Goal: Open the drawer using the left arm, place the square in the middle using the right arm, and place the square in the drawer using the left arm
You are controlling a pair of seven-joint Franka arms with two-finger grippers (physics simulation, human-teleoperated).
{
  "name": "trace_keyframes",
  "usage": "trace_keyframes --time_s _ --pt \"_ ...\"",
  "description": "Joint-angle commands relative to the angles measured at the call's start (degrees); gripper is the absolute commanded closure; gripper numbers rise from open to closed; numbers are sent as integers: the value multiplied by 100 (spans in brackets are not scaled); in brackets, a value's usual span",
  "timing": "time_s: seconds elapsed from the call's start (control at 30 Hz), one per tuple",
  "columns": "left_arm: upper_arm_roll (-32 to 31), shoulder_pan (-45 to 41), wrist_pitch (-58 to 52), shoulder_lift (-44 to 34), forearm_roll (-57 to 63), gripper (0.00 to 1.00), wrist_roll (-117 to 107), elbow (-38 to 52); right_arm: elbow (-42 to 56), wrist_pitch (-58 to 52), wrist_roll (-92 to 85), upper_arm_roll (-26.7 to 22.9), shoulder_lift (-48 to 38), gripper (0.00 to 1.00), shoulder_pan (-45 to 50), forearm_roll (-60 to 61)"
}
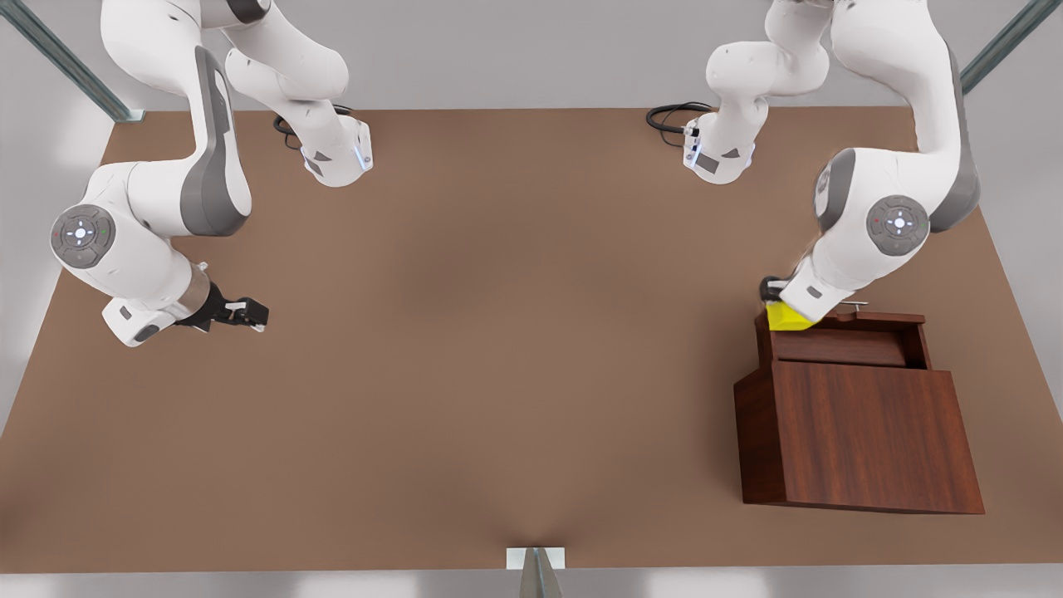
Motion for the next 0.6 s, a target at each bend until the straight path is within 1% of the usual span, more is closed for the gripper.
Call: trace_keyframes --time_s 0.0,0.07,0.13,0.23,0.4,0.43,0.57 --pt "-2 -52 123 70 -165 28 2 0 -1 0 0 0 0 0 1 0" --pt "-2 238 466 281 -147 28 98 -9 8 0 0 0 0 0 1 0" --pt "-2 580 554 361 -139 28 765 -96 8 -9 0 0 0 0 1 0" --pt "7 625 888 334 -16 28 907 -615 8 -9 0 0 0 0 1 0" --pt "16 642 906 361 2 27 907 -738 8 -9 0 0 0 0 0 0" --pt "16 713 897 361 72 25 907 -773 8 0 0 0 0 0 1 0" --pt "16 853 914 370 248 25 907 -844 8 0 0 0 8 0 1 0"
